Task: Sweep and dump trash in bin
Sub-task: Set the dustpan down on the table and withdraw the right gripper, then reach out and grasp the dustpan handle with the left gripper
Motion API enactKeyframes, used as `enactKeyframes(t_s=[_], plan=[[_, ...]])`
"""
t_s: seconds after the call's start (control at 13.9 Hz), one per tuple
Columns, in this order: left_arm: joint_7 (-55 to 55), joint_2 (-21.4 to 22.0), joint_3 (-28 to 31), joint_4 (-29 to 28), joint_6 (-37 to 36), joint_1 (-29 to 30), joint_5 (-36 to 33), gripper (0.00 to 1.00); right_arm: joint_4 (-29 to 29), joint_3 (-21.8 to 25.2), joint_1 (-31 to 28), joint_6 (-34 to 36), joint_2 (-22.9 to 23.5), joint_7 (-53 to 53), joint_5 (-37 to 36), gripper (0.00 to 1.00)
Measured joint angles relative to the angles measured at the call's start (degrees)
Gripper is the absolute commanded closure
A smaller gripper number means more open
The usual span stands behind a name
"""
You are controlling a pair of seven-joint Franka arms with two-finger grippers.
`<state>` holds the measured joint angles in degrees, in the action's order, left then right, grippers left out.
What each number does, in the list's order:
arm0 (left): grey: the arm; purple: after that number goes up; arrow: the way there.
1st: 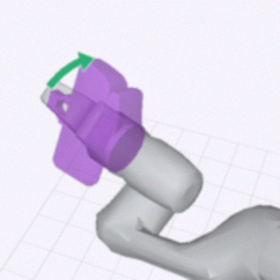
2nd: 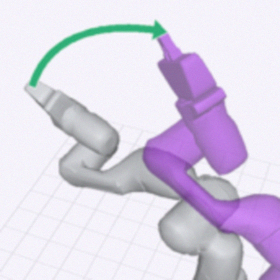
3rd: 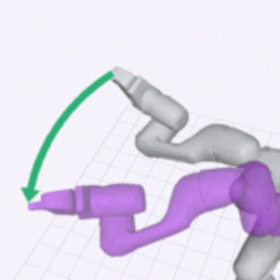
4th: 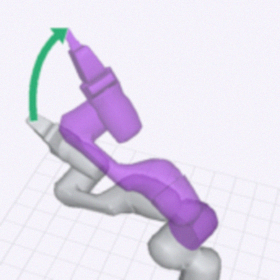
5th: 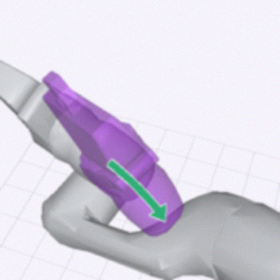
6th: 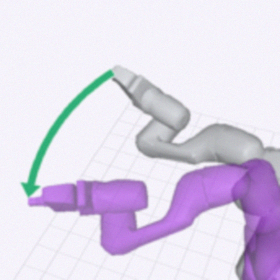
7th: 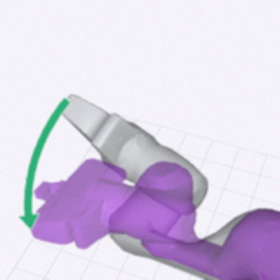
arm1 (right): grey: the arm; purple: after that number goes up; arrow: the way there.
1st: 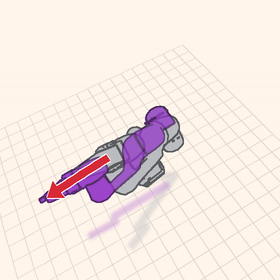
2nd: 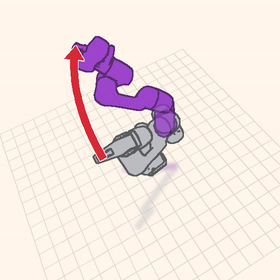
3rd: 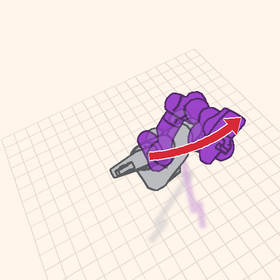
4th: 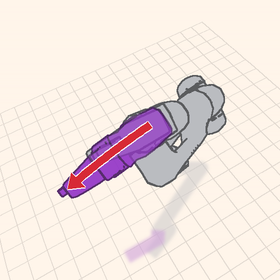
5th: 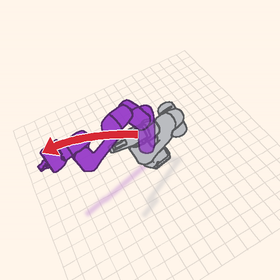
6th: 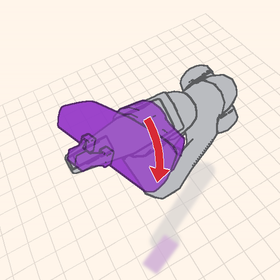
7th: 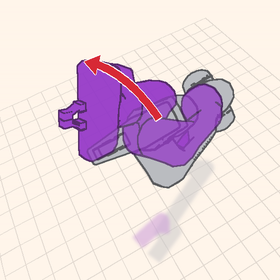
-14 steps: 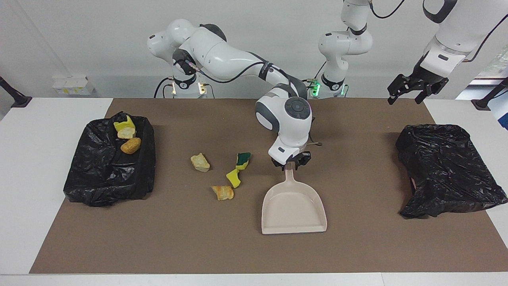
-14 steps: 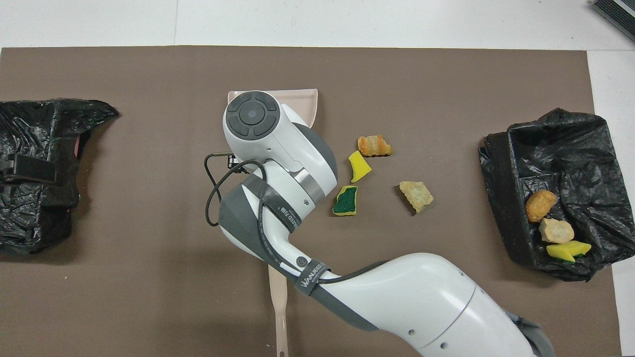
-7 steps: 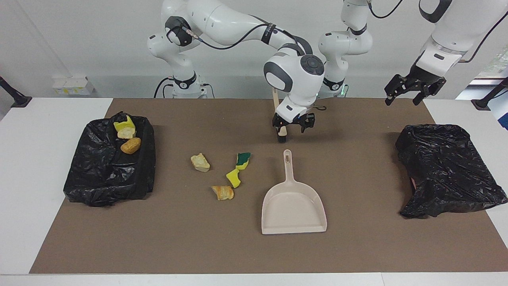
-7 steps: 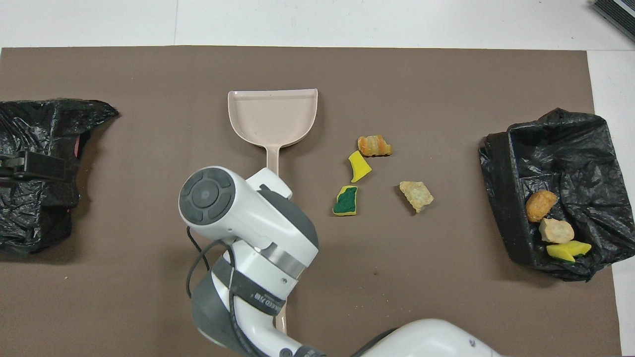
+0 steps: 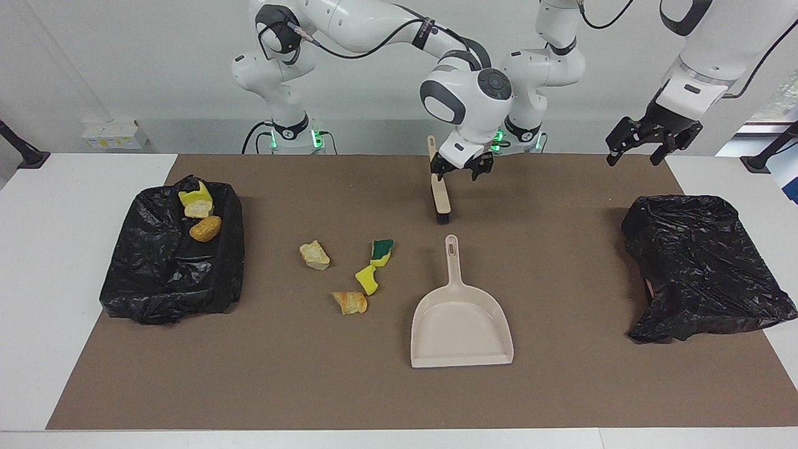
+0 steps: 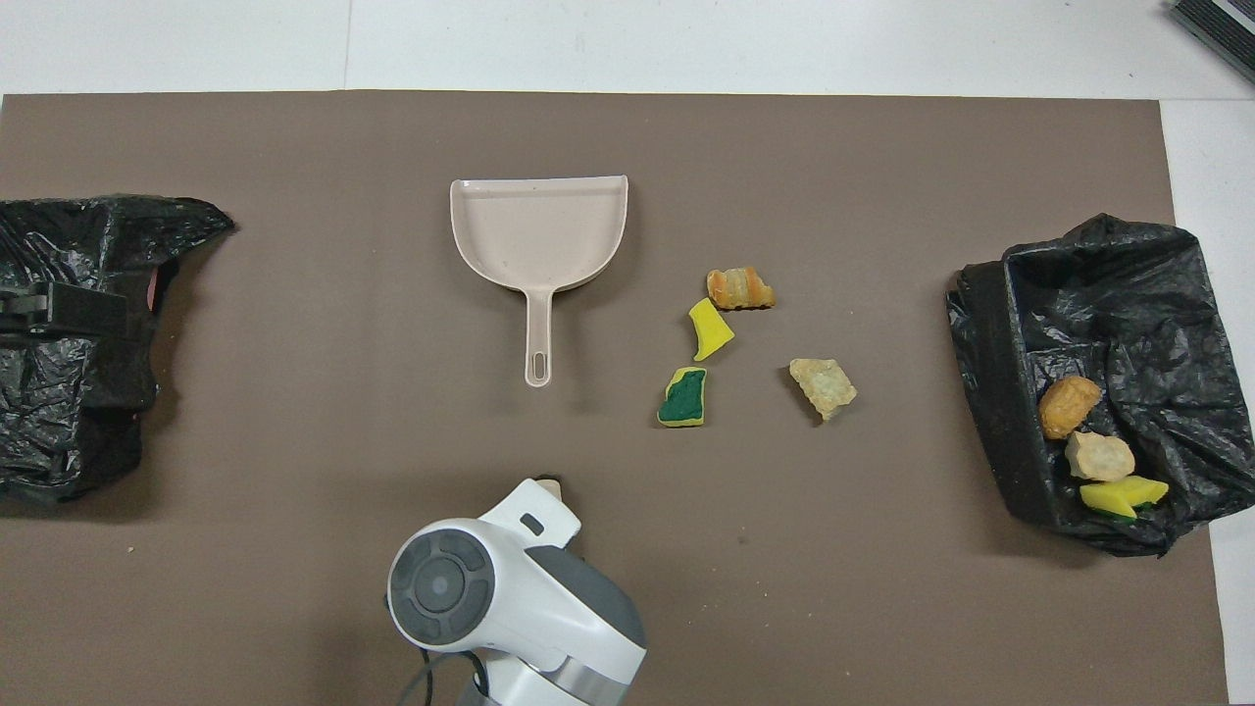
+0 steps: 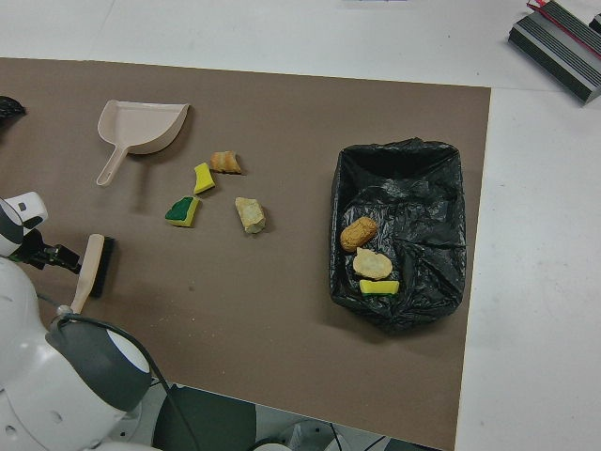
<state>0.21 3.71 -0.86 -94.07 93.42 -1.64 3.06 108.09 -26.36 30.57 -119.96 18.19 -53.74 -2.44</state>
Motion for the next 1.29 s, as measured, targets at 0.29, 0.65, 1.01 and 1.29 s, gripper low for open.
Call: enactKeyframes(t_s=[0.29,0.65,1.01,1.29], plan=[[1.7,-5.1,-0.2,-0.3,5.1,-4.3,0.0,0.00,8.5,-0.3,0.1,-1.9,-5.1,0.0,5.8,0.00],[1.7,-11.3,-0.3,-0.3,15.6,-11.5,-0.1,0.00,13.6,-0.6,3.1,-2.0,-9.6,0.0,12.0,0.03],[-5.0,-18.1,-0.3,-0.9,22.5,-19.7,-1.8,0.00,17.3,-0.6,4.4,-5.6,-11.9,0.0,13.0,0.97],[-14.4,-22.4,-0.3,-2.9,30.2,-25.2,-5.1,0.00,18.3,-0.6,4.4,-7.2,-11.9,0.0,13.0,1.00]])
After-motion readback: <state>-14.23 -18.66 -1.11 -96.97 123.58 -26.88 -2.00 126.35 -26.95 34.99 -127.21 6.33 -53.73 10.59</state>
